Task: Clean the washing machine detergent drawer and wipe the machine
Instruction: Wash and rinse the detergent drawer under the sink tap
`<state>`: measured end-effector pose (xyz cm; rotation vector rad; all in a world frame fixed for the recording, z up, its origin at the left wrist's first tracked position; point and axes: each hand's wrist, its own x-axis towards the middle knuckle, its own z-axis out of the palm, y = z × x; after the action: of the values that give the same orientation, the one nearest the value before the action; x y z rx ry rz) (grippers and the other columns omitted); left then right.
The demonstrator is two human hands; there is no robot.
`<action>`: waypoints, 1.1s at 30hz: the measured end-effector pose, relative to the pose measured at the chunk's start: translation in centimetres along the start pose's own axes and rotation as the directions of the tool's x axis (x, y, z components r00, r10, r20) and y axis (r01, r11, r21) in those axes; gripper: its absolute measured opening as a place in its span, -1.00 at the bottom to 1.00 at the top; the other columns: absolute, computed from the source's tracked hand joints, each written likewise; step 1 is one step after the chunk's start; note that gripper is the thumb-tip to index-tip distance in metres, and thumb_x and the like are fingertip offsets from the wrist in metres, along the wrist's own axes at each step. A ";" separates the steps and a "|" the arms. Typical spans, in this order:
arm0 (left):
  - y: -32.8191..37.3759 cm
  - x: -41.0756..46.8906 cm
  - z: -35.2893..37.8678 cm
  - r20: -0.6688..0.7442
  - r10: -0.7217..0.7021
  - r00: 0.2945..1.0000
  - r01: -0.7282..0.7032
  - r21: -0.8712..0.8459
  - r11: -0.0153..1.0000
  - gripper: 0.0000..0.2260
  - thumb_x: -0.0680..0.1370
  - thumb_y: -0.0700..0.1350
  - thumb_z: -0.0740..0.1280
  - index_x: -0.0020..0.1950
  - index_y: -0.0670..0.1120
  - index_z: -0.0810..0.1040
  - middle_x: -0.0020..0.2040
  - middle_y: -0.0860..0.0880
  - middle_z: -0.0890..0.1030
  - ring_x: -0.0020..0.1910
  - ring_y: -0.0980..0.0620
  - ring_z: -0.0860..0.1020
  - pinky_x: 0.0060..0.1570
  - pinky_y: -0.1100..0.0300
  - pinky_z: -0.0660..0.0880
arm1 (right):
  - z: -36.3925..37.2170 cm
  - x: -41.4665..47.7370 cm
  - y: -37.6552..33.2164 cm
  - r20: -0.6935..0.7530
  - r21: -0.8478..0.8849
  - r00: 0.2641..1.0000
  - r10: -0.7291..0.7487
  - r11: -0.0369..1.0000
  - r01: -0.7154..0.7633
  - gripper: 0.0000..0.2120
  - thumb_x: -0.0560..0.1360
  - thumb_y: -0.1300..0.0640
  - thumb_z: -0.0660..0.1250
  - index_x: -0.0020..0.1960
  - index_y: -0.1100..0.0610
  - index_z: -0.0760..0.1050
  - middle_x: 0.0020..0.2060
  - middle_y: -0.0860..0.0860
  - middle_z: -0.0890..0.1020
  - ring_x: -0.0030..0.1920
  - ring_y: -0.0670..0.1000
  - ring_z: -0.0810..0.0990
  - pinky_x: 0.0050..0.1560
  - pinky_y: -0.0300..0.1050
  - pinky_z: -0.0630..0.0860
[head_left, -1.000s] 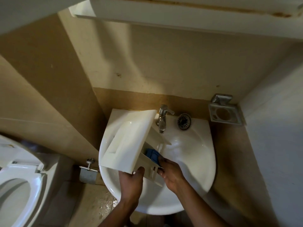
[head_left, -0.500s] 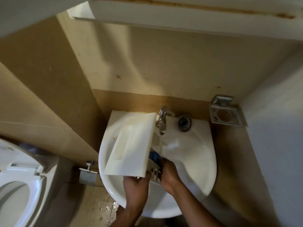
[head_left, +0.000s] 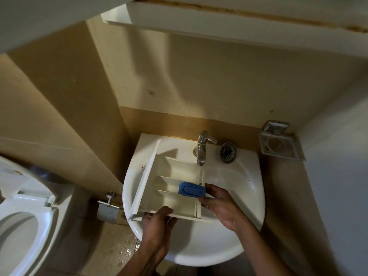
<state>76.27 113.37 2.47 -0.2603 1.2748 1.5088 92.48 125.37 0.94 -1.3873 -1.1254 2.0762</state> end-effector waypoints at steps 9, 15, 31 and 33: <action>-2.9 -2.8 0.8 0.032 -0.201 0.979 0.202 -0.047 0.978 -0.64 0.52 -0.30 0.41 0.31 -0.23 0.53 0.19 -0.22 0.67 0.18 -0.27 0.62 0.23 -0.17 0.53 | -0.5 1.8 -3.0 0.100 -0.100 0.982 0.159 0.984 -0.149 -0.66 0.58 0.33 0.25 0.26 0.04 0.58 0.12 0.08 0.68 0.02 0.10 0.66 -0.10 0.05 0.55; -3.4 -3.6 1.7 0.009 -0.229 0.973 0.229 0.005 0.973 -0.84 0.54 -0.18 0.41 0.10 -0.18 0.62 0.02 -0.14 0.73 0.13 -0.19 0.64 0.20 -0.12 0.55 | -0.3 2.6 -5.6 0.051 -0.253 0.988 0.146 0.959 -0.128 -0.74 0.54 0.31 0.27 0.14 0.06 0.59 -0.06 0.06 0.65 -0.06 0.03 0.59 -0.25 -0.10 0.48; -1.3 -2.8 3.3 0.234 -0.481 0.845 0.505 -0.055 0.861 -0.67 0.48 -0.20 0.19 0.15 -0.35 0.53 -0.05 -0.32 0.66 -0.20 -0.26 0.68 -0.05 -0.12 0.63 | 1.2 -7.7 -6.9 -0.318 -0.757 0.866 -0.385 0.654 0.013 -0.71 0.38 -0.07 0.51 -0.03 0.10 0.66 -0.22 -0.13 0.63 -0.16 -0.10 0.57 -0.10 -0.14 0.50; -1.6 -2.8 3.5 0.247 -0.502 0.829 0.530 -0.062 0.845 -0.66 0.48 -0.19 0.19 0.12 -0.38 0.54 -0.08 -0.33 0.66 -0.24 -0.26 0.69 -0.07 -0.14 0.62 | 2.1 -7.9 -7.7 -0.303 -0.819 0.846 -0.438 0.574 0.004 -0.70 0.38 -0.07 0.49 -0.04 0.14 0.65 -0.21 -0.09 0.66 -0.22 -0.09 0.54 -0.14 -0.14 0.50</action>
<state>80.22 114.24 4.98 -0.4688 0.8354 1.1092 93.18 123.64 12.04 -1.8475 -1.9803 0.8852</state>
